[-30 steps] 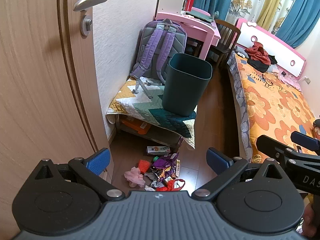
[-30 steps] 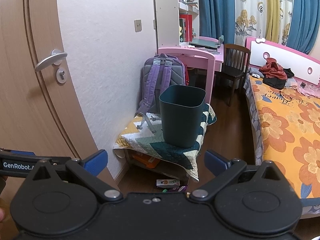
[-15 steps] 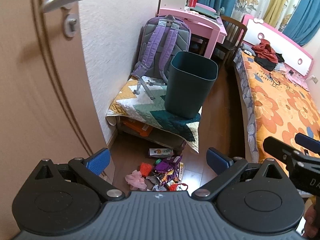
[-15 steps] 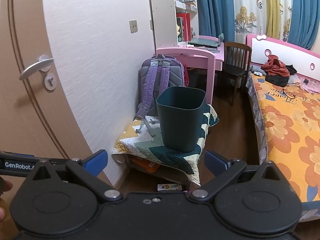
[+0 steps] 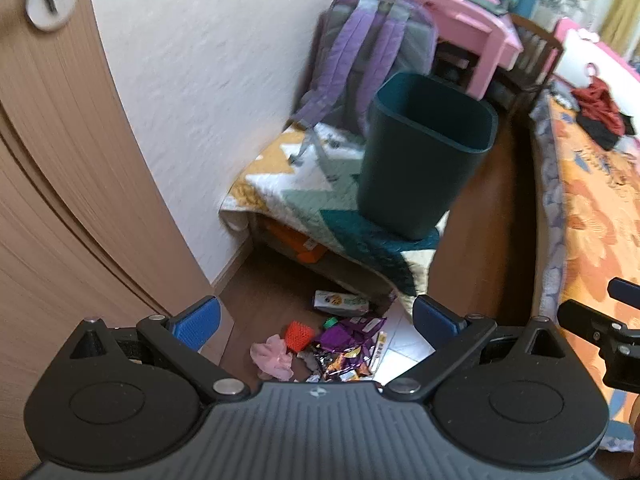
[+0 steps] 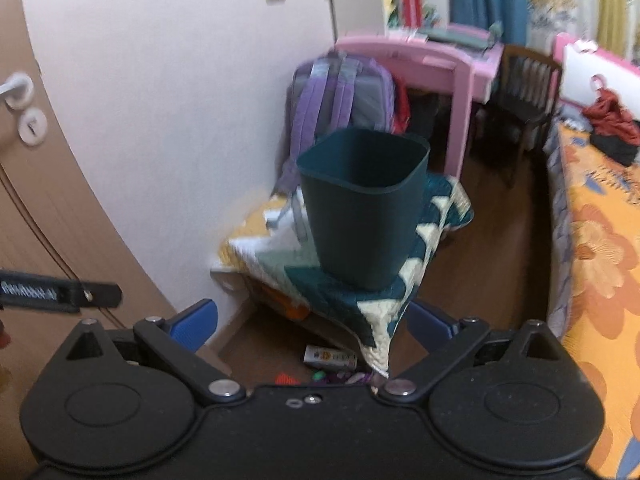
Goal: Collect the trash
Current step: 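Grasp the pink mesh sponge with left tool while right tool grasps red plastic bag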
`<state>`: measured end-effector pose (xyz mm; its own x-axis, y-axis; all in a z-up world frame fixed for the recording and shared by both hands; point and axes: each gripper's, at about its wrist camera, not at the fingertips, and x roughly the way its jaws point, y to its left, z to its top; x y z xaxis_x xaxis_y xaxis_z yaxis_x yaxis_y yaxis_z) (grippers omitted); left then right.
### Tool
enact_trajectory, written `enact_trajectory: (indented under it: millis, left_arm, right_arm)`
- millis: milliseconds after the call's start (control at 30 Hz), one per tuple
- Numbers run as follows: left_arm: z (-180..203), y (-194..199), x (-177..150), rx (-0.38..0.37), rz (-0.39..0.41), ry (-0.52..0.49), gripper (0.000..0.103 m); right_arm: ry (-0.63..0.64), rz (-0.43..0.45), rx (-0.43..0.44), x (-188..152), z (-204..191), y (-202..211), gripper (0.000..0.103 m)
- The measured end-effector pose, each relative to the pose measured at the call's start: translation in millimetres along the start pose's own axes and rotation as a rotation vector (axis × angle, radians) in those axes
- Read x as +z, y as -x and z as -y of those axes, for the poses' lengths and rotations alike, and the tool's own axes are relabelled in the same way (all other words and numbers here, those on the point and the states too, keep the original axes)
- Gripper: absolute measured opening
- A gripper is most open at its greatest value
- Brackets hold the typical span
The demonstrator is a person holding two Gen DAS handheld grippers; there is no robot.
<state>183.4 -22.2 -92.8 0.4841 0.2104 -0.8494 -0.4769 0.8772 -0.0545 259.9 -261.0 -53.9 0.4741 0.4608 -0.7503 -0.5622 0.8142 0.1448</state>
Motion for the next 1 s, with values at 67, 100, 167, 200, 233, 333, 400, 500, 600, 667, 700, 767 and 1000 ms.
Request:
enact_trajectory:
  millis: [67, 100, 167, 200, 233, 333, 400, 500, 600, 667, 700, 767, 1000]
  left_arm:
    - [1, -25, -2, 0.013, -0.031, -0.008, 0.103]
    - [1, -40, -3, 0.021, -0.053, -0.023, 0.103]
    - [-1, -75, -5, 0.023, -0.101, -0.055, 0.103]
    - [-3, -94, -7, 0.017, -0.123, -0.074, 0.103]
    - [-6, -115, -10, 0.012, -0.143, -0.098, 0.103]
    - [-14, -179, -26, 0.015, -0.185, -0.177, 0.103]
    - [-22, -221, -43, 0.012, -0.213, -0.219, 0.103]
    - [-36, -284, -71, 0.009, -0.271, -0.242, 0.103]
    - [-47, -345, -101, 0.039, -0.322, -0.269, 0.103]
    - [-56, -387, -123, 0.053, -0.364, -0.271, 0.103]
    - [-60, -408, -135, 0.059, -0.387, -0.267, 0.103]
    - [-67, -448, -157, 0.078, -0.423, -0.260, 0.103]
    - [-85, -565, -219, 0.121, -0.515, -0.194, 0.103]
  right_arm:
    - [0.031, -0.028, 0.014, -3, 10, -24, 0.101]
    - [0.037, -0.046, 0.016, -6, 14, -35, 0.101]
    - [0.026, -0.082, 0.020, -14, 21, -60, 0.101]
    - [0.020, -0.099, 0.016, -20, 24, -72, 0.101]
    - [0.015, -0.113, 0.011, -26, 26, -85, 0.101]
    - [0.004, -0.144, -0.033, -49, 26, -127, 0.097]
    - [-0.023, -0.167, -0.051, -69, 24, -158, 0.097]
    - [-0.067, -0.227, -0.066, -106, 24, -206, 0.095]
    - [-0.094, -0.315, -0.103, -151, 21, -261, 0.090]
    - [-0.098, -0.362, -0.112, -186, 19, -296, 0.090]
    - [-0.092, -0.385, -0.114, -205, 18, -316, 0.090]
    - [-0.071, -0.428, -0.111, -239, 16, -348, 0.090]
    - [-0.003, -0.605, -0.068, -359, 5, -452, 0.078]
